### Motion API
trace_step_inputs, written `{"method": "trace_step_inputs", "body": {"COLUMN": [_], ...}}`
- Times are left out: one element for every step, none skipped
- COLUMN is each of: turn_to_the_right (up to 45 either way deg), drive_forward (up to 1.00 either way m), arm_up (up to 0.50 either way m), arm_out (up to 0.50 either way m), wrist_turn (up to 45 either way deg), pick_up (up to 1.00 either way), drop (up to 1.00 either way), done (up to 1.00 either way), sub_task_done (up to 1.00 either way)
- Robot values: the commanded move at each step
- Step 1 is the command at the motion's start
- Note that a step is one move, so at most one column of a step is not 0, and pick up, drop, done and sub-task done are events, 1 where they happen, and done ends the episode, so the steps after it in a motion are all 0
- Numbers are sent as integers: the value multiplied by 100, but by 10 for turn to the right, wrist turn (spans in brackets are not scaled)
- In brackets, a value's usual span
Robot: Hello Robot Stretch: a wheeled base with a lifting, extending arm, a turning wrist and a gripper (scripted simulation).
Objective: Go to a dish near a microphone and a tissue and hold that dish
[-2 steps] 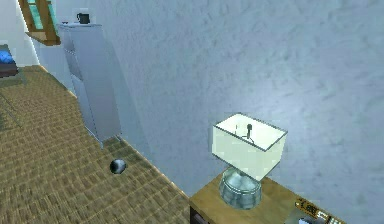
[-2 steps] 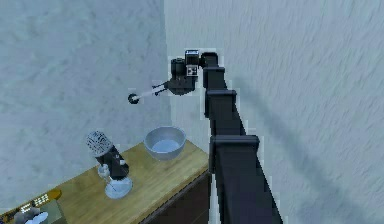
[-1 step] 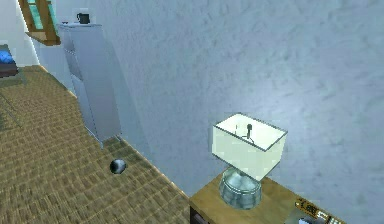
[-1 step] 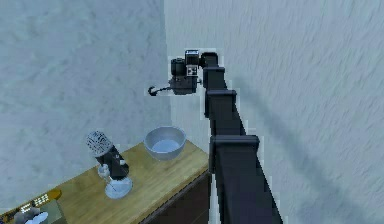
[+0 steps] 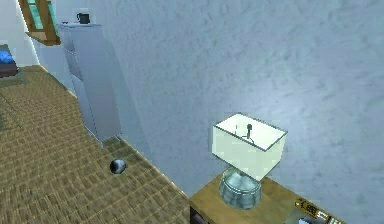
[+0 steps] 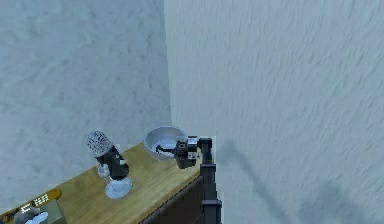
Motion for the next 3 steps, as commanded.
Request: {"method": "trace_step_inputs", "body": {"turn_to_the_right": [0, 0, 0], "drive_forward": [0, 0, 0], "arm_up": [0, 10, 0], "arm_out": [0, 0, 0], "wrist_turn": [0, 0, 0], "pick_up": [100, 0, 0], "drop": [0, 0, 0], "done": [0, 0, 100], "sub_task_done": [0, 0, 0]}}
